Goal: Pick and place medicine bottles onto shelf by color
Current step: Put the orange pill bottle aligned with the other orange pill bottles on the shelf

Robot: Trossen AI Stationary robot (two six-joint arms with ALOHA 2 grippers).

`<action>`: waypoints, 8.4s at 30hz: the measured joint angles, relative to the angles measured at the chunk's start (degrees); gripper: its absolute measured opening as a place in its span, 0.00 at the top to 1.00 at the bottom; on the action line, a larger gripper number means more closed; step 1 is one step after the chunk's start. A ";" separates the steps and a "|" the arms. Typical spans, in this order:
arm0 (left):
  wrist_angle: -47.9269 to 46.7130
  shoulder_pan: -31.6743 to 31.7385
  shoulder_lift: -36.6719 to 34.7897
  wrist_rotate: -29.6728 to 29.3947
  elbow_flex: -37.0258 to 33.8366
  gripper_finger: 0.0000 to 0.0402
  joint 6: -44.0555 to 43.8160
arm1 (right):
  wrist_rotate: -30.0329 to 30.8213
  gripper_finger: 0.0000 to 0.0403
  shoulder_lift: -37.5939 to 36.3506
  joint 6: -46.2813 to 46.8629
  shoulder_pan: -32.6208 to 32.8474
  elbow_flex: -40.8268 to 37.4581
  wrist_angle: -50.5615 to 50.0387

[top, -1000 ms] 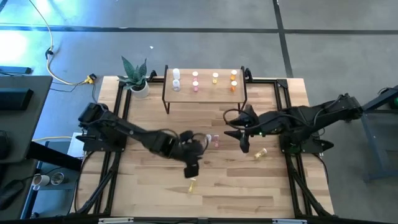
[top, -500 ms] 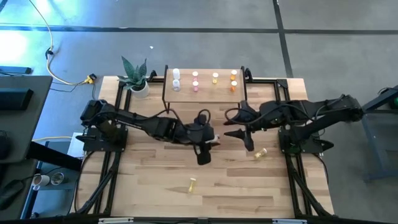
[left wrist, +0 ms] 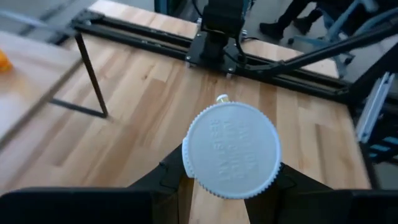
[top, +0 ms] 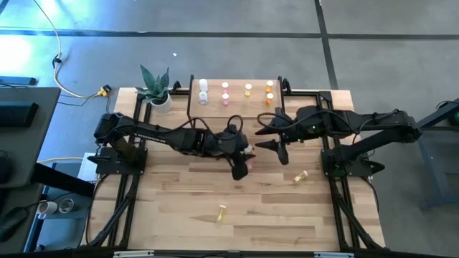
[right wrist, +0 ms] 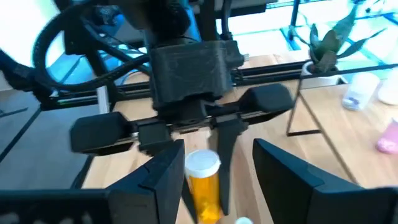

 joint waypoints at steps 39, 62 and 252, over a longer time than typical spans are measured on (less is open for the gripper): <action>-7.31 2.10 0.02 18.29 -0.09 0.76 -4.60 | -19.31 0.55 10.82 7.45 -4.55 -0.03 2.46; -8.62 2.04 0.07 21.69 -0.09 0.76 -5.25 | -21.25 0.55 14.58 12.18 -2.30 0.00 3.62; -14.69 29.07 -24.63 -1.69 -0.02 0.45 23.40 | 19.41 0.75 -2.60 7.57 -22.21 -29.68 21.01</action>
